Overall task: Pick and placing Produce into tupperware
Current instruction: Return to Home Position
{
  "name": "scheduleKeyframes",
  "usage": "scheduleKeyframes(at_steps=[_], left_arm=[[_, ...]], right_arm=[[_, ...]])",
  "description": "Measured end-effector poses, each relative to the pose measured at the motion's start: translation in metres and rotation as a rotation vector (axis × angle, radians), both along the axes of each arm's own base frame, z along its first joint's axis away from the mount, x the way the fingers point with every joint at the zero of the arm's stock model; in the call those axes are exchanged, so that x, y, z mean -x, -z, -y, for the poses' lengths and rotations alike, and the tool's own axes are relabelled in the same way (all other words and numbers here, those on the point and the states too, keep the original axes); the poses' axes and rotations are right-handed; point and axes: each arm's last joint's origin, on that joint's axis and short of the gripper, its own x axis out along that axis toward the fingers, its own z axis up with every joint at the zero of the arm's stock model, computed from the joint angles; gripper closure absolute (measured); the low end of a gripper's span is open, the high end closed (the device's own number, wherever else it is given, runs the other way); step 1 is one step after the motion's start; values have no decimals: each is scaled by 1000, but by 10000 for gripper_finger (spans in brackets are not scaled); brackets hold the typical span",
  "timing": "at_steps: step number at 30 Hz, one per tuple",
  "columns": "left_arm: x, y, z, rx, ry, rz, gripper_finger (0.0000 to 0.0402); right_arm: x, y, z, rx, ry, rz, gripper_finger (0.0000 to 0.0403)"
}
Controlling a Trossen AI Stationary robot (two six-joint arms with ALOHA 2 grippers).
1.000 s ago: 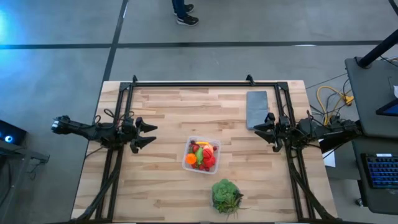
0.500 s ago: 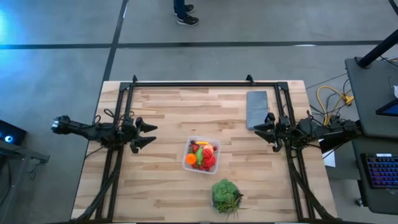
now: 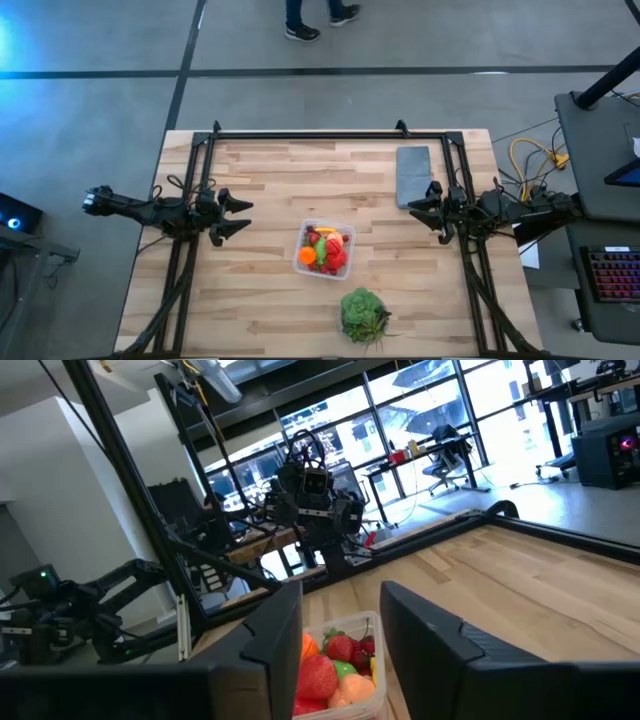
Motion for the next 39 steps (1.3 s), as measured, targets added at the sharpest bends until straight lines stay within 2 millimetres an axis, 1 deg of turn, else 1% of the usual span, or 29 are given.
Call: scheduleKeyframes(at_steps=[6, 15, 25, 33, 39], left_arm=[[0, 0, 0, 0, 0, 0, 93], [0, 0, 0, 0, 0, 0, 93], [0, 0, 0, 0, 0, 0, 93], [0, 0, 0, 0, 0, 0, 93], [0, 0, 0, 0, 0, 0, 93]], right_arm=[[0, 0, 0, 0, 0, 0, 278], [0, 0, 0, 0, 0, 0, 270], [0, 0, 0, 0, -1, 0, 280], [0, 0, 0, 0, -1, 0, 275], [0, 0, 0, 0, 0, 0, 280]])
